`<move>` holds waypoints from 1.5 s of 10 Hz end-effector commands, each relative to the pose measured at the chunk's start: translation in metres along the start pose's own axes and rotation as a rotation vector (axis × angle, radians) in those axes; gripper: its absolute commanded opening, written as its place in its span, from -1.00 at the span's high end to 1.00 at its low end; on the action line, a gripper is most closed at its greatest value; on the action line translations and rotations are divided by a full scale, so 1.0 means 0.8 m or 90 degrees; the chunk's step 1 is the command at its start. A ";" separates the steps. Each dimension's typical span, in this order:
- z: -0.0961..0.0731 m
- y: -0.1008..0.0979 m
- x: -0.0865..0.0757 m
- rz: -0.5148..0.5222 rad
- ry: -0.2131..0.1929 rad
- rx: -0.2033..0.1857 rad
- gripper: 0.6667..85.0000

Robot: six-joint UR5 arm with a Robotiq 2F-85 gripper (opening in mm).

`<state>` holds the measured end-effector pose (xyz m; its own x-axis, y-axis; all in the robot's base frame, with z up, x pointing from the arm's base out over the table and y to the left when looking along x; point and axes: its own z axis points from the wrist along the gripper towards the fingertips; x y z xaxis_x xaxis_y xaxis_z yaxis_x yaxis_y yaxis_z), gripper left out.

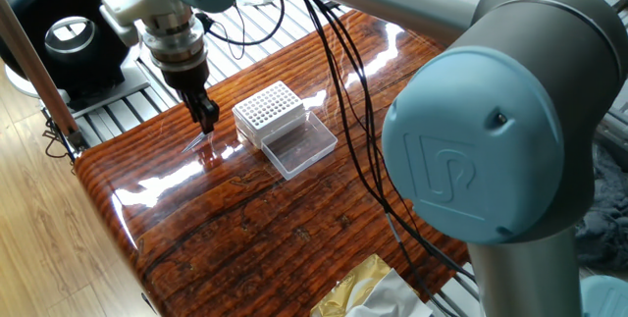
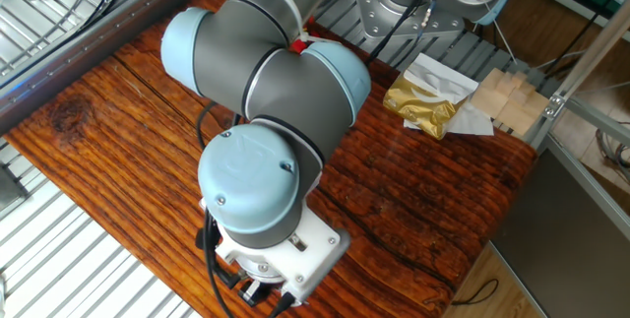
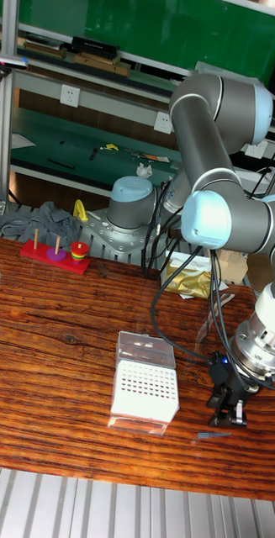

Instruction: Insert a medium pipette tip into the holder for medium pipette tips

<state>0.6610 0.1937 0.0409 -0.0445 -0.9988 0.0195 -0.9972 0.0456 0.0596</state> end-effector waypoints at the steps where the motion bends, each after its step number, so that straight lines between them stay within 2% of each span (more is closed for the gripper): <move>1: 0.005 -0.009 0.003 0.007 0.004 0.006 0.12; 3: 0.013 -0.019 0.005 0.005 0.012 0.017 0.12; 8: 0.015 -0.018 -0.010 0.026 0.008 0.020 0.10; 10: 0.020 -0.024 -0.011 0.022 0.002 0.024 0.10; 15: 0.028 -0.030 -0.011 0.018 0.006 0.028 0.10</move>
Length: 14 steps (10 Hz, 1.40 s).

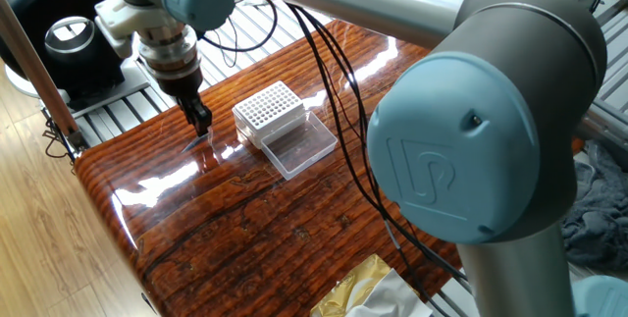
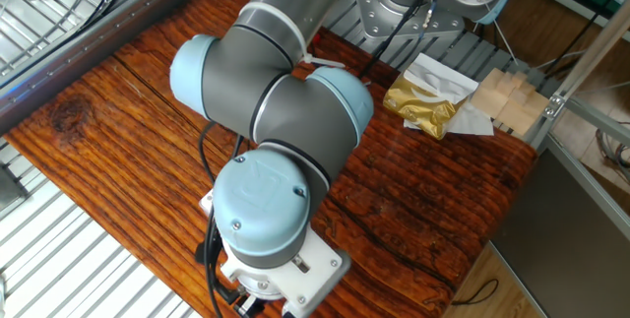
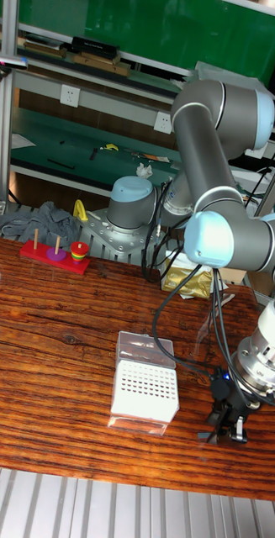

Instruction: Insert a medium pipette tip into the holder for medium pipette tips

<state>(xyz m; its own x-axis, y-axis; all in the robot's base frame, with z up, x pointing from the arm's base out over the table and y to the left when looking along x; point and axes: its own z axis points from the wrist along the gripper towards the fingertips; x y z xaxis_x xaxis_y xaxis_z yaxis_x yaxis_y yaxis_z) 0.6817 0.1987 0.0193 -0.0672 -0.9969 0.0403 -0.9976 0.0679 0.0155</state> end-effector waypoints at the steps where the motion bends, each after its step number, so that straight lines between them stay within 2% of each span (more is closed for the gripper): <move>1: 0.006 -0.003 -0.005 0.003 -0.011 0.001 0.10; 4: 0.014 -0.004 -0.003 -0.001 -0.019 0.004 0.07; 13: 0.021 -0.002 -0.003 -0.004 -0.023 0.007 0.04; 14: 0.021 0.000 -0.007 -0.001 -0.030 0.005 0.04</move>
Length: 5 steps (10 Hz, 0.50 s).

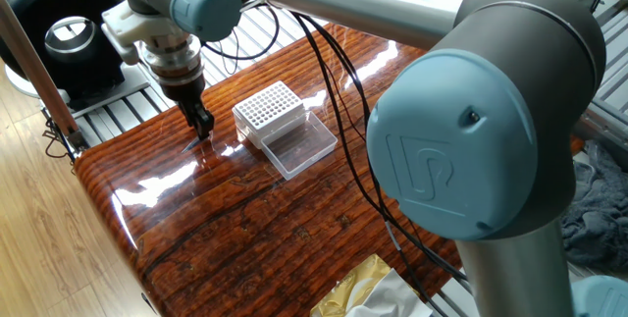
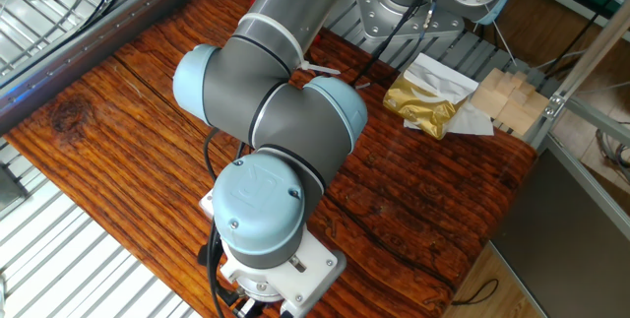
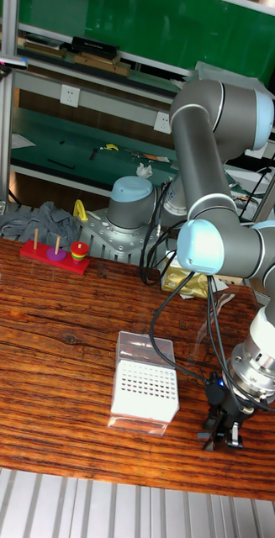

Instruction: Insert a medium pipette tip into the holder for medium pipette tips

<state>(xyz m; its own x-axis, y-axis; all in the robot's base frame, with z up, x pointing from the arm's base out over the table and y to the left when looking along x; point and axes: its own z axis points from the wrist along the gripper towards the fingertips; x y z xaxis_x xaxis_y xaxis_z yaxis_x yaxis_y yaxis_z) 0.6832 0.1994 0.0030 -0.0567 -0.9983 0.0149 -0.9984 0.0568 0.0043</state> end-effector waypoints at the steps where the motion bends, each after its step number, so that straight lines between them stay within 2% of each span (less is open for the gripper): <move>1: 0.000 0.004 -0.010 0.008 -0.023 -0.004 0.04; 5: 0.003 0.006 -0.008 0.007 -0.020 -0.003 0.04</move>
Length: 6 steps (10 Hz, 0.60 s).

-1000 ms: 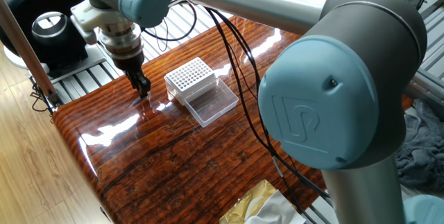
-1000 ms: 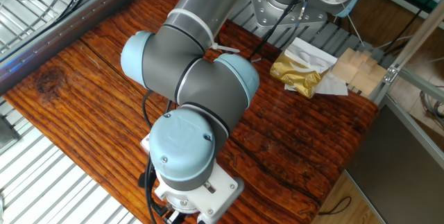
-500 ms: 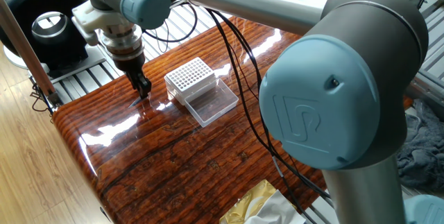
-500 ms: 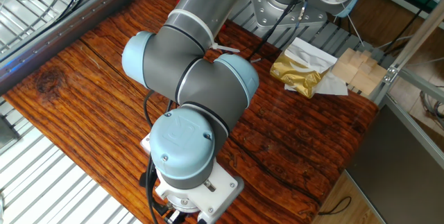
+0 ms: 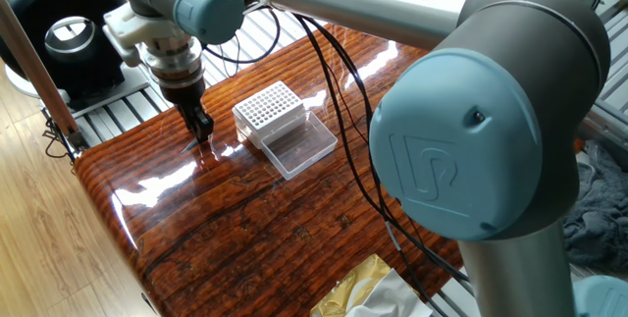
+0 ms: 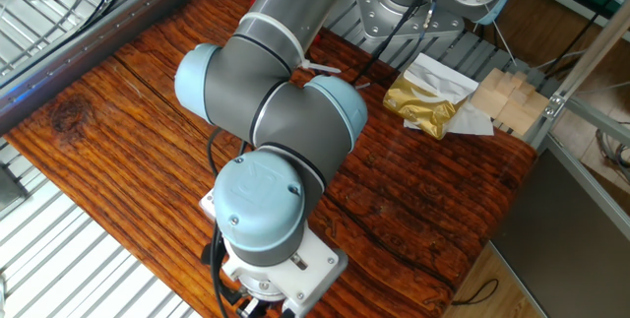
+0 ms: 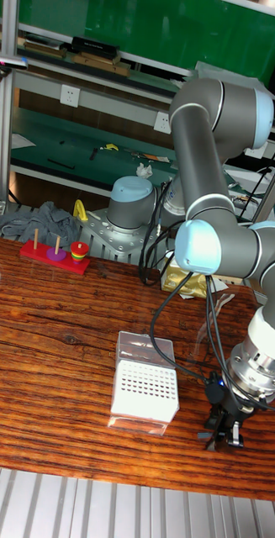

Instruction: Insert a medium pipette tip into the holder for medium pipette tips

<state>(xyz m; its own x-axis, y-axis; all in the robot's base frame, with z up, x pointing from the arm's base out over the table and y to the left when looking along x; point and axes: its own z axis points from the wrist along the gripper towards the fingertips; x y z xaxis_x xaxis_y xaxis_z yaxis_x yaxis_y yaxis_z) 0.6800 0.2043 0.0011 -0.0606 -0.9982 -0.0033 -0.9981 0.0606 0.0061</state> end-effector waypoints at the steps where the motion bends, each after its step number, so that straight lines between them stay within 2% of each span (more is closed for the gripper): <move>1: 0.001 0.001 -0.002 0.004 -0.009 0.000 0.04; 6: 0.004 0.001 0.000 0.004 -0.010 0.002 0.04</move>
<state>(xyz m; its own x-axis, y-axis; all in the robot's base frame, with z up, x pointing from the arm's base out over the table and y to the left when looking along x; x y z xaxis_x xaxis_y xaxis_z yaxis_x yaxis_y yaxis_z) 0.6791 0.2033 -0.0025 -0.0595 -0.9982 -0.0072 -0.9982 0.0595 0.0022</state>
